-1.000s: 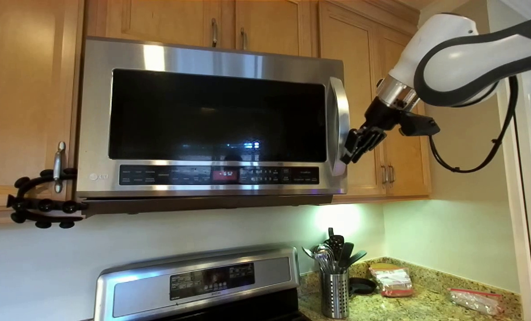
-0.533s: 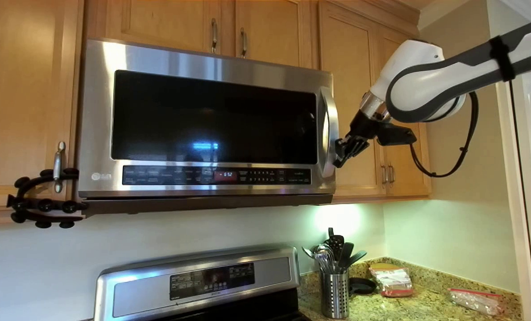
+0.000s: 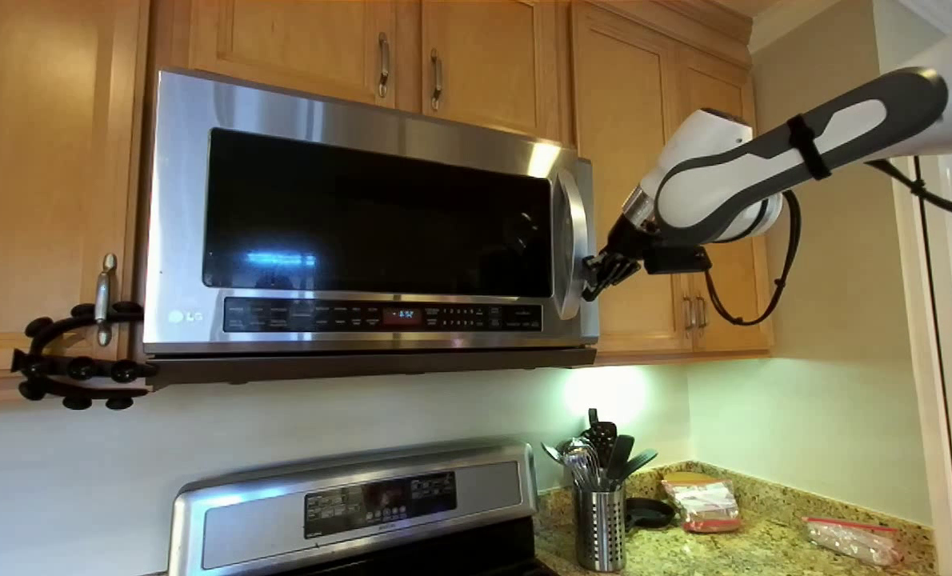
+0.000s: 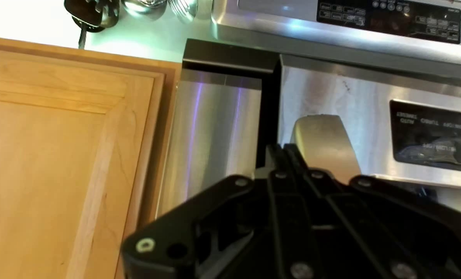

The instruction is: Close the door of the microwave

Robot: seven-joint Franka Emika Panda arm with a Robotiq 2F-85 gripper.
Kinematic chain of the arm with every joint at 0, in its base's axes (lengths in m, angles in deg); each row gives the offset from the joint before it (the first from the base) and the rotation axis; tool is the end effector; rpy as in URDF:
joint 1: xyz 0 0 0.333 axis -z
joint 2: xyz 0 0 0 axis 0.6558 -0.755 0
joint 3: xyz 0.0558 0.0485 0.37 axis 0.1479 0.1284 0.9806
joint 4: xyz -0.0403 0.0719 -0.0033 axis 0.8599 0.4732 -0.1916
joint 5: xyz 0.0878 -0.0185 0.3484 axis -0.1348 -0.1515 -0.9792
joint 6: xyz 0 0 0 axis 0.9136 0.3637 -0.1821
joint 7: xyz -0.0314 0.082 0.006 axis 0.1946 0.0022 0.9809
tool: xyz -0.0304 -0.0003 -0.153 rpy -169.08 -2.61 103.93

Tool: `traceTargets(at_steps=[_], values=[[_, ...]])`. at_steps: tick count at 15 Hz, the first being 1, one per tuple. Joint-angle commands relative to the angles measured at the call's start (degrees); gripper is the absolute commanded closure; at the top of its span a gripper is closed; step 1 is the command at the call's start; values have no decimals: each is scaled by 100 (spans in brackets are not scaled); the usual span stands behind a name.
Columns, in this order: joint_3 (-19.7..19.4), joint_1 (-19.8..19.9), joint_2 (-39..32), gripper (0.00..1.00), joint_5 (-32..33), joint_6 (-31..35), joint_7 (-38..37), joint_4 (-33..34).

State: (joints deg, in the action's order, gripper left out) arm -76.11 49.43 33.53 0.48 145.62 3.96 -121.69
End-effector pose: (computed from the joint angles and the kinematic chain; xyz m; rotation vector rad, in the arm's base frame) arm 0.4687 -0.0479 0.7066 2.6758 -0.1002 1.3524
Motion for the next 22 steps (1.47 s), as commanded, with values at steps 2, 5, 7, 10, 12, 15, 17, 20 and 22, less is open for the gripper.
traceTargets(at_steps=[2,5,7,10,12,15,17,20,22], values=[[-144,-22,-278,95,100,-48,22,145],[-80,-8,99,95,204,-563,-76,-194],[-26,-41,332,95,232,-944,-146,-343],[13,-290,584,95,0,-1291,-89,-435],[108,-362,647,96,19,-1258,-161,-382],[252,-318,604,95,136,-996,-367,-266],[256,-296,510,95,147,-713,-409,-243],[230,-245,298,96,113,-207,-452,-238],[212,-244,119,95,90,139,-442,-230]])
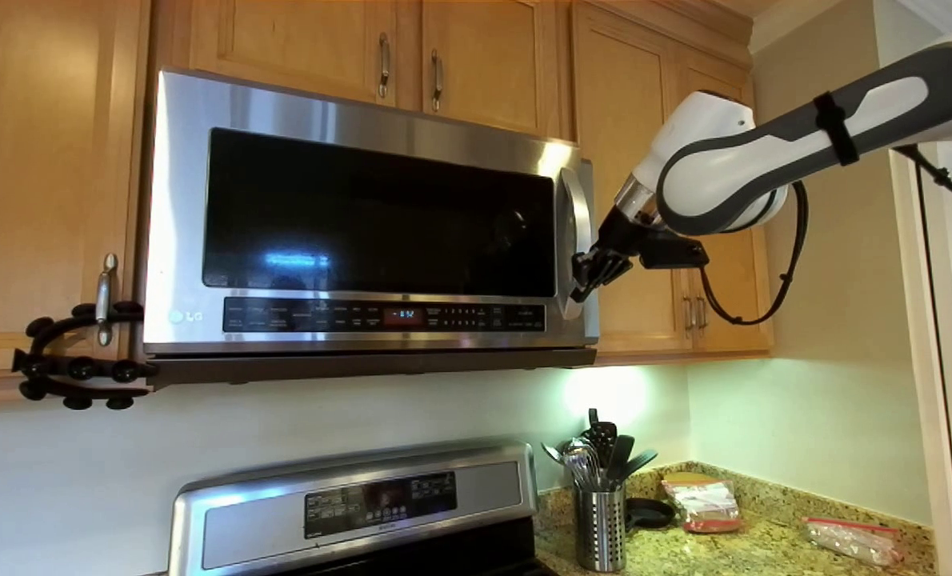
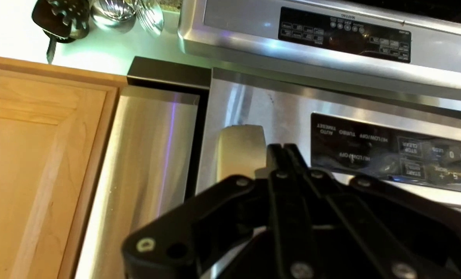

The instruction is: Close the door of the microwave

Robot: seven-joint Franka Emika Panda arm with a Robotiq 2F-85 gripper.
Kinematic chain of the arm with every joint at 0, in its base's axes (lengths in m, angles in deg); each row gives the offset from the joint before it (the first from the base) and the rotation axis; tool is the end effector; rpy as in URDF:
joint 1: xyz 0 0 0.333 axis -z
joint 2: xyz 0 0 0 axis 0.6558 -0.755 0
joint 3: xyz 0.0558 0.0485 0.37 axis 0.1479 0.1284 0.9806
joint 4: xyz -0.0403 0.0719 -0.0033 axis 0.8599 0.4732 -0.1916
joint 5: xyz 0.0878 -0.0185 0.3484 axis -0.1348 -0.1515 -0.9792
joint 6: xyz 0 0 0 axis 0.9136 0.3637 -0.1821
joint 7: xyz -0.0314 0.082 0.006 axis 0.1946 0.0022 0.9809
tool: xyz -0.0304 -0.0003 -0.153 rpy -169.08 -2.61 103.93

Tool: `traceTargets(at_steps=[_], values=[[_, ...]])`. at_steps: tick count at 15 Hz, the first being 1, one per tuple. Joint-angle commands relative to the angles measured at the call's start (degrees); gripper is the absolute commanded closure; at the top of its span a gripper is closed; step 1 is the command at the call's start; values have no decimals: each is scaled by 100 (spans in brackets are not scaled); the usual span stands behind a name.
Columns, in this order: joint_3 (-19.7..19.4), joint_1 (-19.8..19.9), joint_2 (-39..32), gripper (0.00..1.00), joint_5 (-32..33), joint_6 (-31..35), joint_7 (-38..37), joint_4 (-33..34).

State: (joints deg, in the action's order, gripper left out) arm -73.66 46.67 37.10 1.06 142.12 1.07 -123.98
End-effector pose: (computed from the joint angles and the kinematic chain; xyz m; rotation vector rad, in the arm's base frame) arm 0.4467 -0.0007 0.7024 2.7260 -0.0394 1.3222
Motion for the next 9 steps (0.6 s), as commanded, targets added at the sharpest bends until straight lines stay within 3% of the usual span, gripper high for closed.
traceTargets(at_steps=[1,9], values=[[-42,38,-319,95,13,634,-165,1],[-108,174,-1003,95,40,1762,-158,27]])
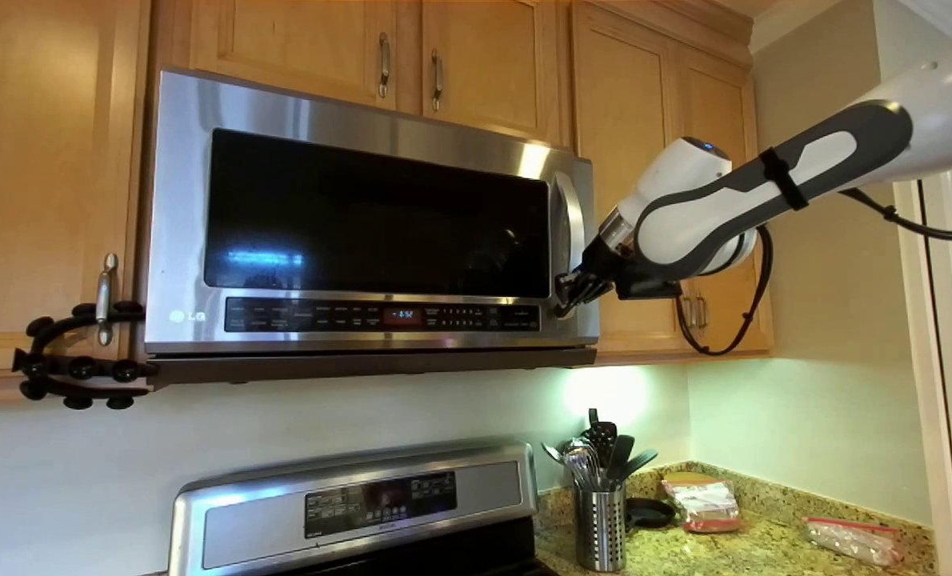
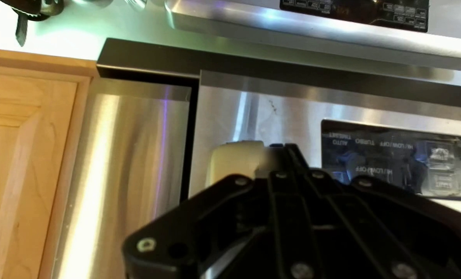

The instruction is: Close the door of the microwave

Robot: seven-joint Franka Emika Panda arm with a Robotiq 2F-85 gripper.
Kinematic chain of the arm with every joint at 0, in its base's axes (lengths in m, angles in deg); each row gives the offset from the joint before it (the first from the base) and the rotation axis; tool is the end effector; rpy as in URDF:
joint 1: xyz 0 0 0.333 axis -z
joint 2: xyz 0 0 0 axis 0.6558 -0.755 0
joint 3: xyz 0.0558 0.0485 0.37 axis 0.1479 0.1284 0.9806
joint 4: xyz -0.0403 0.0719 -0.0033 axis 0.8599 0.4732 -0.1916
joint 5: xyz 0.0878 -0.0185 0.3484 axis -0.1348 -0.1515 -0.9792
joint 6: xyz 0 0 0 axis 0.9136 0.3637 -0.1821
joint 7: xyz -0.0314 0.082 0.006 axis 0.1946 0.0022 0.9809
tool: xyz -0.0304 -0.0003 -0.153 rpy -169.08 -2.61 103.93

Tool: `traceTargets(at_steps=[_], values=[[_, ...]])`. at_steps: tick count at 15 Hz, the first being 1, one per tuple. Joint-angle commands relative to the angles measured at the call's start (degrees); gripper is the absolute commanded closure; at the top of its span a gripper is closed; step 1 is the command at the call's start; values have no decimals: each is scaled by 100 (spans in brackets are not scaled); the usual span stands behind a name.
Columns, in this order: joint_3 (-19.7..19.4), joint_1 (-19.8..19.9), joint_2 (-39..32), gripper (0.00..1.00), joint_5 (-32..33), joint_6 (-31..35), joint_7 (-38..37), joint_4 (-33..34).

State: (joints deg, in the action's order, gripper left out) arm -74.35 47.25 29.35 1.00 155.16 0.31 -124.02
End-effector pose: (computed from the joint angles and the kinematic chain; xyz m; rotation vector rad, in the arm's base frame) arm 0.4992 -0.0109 0.6784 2.6904 -0.0564 1.4587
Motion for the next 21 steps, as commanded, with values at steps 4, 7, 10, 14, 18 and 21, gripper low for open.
traceTargets(at_steps=[4,7,10,14,18,21], values=[[-90,147,-517,95,37,734,-21,196],[-131,140,-690,95,37,777,53,374],[-257,91,-876,95,-47,778,211,516],[-462,4,-1231,95,-169,715,417,896],[-475,-129,-962,95,-346,522,466,680],[-362,-213,-419,95,-303,101,472,324]])
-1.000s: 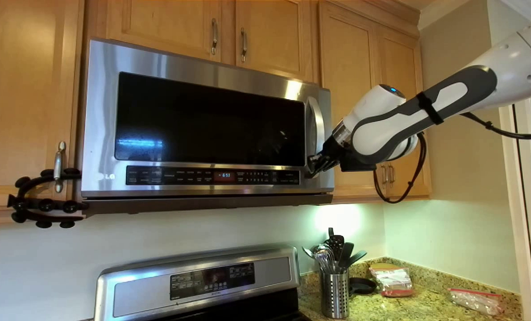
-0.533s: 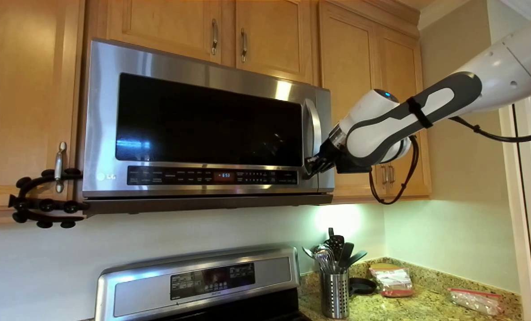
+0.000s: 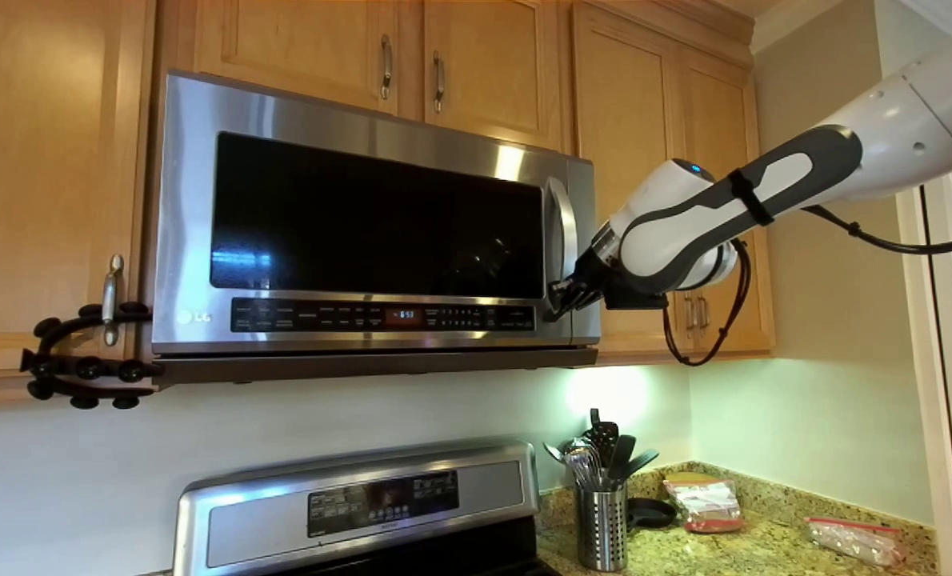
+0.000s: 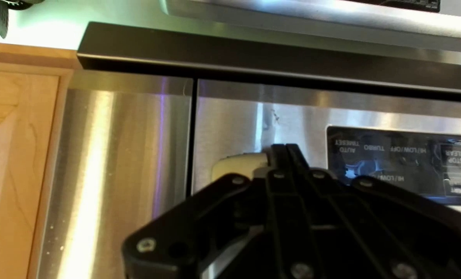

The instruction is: Close the door of the microwave

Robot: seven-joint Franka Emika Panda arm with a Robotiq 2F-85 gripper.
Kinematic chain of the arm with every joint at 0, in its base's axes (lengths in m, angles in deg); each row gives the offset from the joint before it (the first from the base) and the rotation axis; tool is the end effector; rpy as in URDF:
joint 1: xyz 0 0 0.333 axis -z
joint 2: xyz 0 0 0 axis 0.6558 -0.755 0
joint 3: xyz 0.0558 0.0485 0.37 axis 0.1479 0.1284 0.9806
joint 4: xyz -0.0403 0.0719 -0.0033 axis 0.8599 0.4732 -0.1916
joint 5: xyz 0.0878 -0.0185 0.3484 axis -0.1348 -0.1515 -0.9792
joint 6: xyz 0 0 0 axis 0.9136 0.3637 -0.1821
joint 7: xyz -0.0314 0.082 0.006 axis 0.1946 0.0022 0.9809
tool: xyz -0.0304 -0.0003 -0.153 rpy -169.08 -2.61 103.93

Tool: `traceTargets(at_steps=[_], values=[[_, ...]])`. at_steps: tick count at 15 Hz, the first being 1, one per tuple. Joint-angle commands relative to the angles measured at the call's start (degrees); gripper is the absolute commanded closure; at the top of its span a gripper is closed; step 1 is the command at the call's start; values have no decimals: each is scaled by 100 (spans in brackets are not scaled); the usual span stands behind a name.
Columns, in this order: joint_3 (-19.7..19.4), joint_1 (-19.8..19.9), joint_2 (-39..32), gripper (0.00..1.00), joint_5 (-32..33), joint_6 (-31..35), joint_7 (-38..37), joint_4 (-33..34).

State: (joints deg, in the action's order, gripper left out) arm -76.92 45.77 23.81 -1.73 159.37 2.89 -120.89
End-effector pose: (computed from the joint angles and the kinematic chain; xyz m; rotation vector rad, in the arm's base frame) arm 0.5345 -0.0276 0.6715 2.6865 -0.0751 1.5102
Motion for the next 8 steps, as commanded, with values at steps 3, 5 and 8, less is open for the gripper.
traceTargets(at_steps=[3,5,8], values=[[-34,-125,582,96,12,-845,295,-226],[8,-172,858,96,7,-1184,326,-317],[169,-295,1296,96,-21,-1962,213,-342]])
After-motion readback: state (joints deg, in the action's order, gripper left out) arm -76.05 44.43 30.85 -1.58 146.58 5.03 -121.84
